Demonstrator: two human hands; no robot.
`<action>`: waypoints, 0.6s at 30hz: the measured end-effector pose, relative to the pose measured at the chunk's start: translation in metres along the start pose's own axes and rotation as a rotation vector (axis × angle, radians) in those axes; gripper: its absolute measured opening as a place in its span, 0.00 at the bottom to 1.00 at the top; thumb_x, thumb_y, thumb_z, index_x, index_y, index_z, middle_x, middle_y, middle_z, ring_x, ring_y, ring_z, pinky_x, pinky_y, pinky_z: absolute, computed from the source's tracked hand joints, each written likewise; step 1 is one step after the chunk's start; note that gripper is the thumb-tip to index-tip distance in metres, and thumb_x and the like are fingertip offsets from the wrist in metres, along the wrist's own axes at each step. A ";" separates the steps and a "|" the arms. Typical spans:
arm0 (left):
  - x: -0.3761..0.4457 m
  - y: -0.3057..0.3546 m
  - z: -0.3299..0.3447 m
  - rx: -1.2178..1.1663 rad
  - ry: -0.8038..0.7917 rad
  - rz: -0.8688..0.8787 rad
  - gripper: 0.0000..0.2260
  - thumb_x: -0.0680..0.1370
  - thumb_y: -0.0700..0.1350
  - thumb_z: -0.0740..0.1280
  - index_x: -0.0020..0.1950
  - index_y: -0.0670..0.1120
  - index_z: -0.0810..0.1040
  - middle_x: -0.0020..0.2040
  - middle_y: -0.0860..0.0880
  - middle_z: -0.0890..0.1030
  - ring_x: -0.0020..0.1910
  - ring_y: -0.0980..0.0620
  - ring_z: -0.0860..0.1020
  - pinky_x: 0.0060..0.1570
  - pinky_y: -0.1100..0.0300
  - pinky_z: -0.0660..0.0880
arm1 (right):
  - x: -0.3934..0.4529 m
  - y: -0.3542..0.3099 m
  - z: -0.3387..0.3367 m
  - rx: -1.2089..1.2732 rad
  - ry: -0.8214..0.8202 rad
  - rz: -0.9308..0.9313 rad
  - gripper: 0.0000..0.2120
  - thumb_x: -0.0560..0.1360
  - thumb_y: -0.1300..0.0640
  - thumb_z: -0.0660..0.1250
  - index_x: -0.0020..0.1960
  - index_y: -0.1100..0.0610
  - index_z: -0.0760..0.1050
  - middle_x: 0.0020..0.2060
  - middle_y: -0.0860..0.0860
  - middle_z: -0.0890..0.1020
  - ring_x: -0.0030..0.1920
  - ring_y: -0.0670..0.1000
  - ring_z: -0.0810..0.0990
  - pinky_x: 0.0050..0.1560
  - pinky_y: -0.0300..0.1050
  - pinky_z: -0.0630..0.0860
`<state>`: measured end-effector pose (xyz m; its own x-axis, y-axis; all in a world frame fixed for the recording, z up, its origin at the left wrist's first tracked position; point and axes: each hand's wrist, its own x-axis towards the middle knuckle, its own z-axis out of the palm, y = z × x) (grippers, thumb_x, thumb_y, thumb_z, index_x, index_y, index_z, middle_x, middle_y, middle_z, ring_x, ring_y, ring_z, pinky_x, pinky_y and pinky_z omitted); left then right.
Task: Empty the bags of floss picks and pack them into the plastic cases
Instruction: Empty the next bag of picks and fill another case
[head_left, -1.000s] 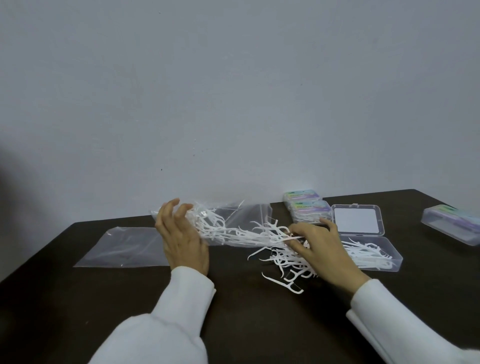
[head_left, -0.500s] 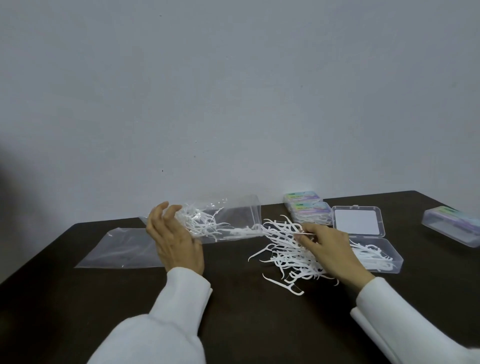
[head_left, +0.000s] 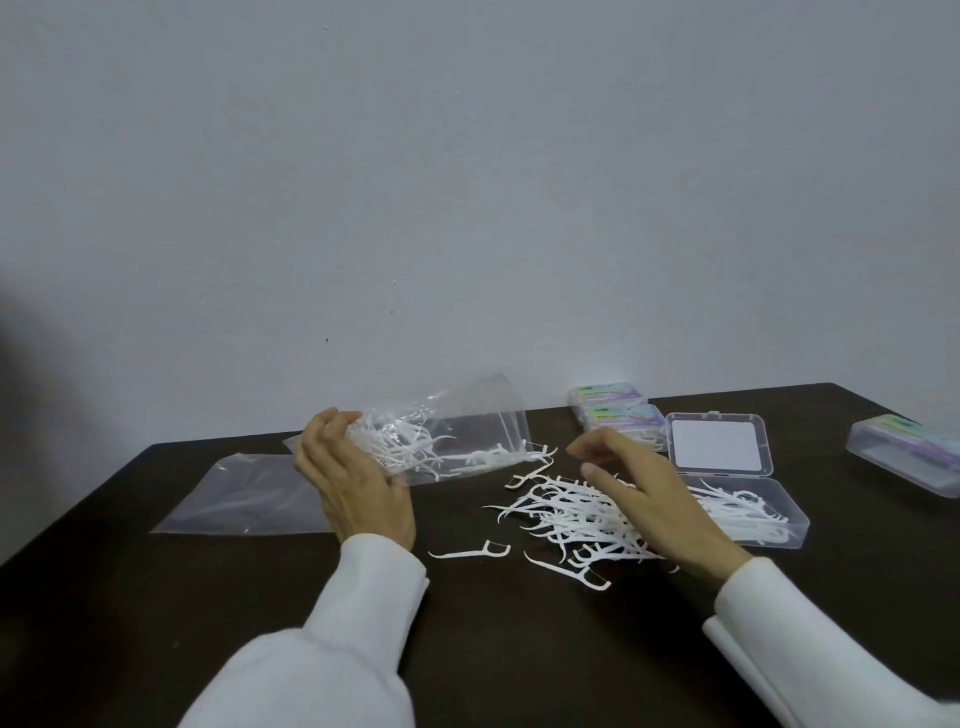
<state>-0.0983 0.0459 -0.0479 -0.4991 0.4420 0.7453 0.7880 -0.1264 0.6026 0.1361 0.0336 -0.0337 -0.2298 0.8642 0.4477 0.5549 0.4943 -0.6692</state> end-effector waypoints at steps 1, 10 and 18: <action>-0.001 0.001 0.000 -0.014 0.001 0.017 0.32 0.62 0.23 0.68 0.62 0.41 0.65 0.64 0.36 0.67 0.64 0.38 0.63 0.60 0.53 0.64 | -0.001 -0.004 0.001 0.097 -0.033 -0.007 0.06 0.78 0.55 0.61 0.52 0.46 0.74 0.51 0.39 0.78 0.53 0.36 0.76 0.58 0.36 0.70; -0.016 0.012 0.005 -0.078 -0.026 0.218 0.37 0.56 0.22 0.68 0.58 0.48 0.63 0.63 0.45 0.63 0.62 0.44 0.61 0.53 0.56 0.68 | -0.003 -0.010 0.011 0.318 -0.205 0.060 0.12 0.77 0.46 0.56 0.58 0.43 0.71 0.54 0.42 0.78 0.46 0.46 0.83 0.53 0.44 0.78; -0.019 0.018 0.001 -0.112 -0.062 0.326 0.37 0.56 0.25 0.73 0.58 0.48 0.63 0.62 0.46 0.63 0.62 0.43 0.62 0.51 0.51 0.74 | -0.002 -0.010 0.008 0.106 -0.270 0.090 0.10 0.71 0.50 0.71 0.49 0.41 0.73 0.45 0.36 0.76 0.46 0.37 0.77 0.48 0.30 0.73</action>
<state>-0.0744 0.0365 -0.0520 -0.2026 0.4147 0.8871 0.8562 -0.3647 0.3660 0.1252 0.0275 -0.0327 -0.3958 0.8916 0.2198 0.4991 0.4098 -0.7635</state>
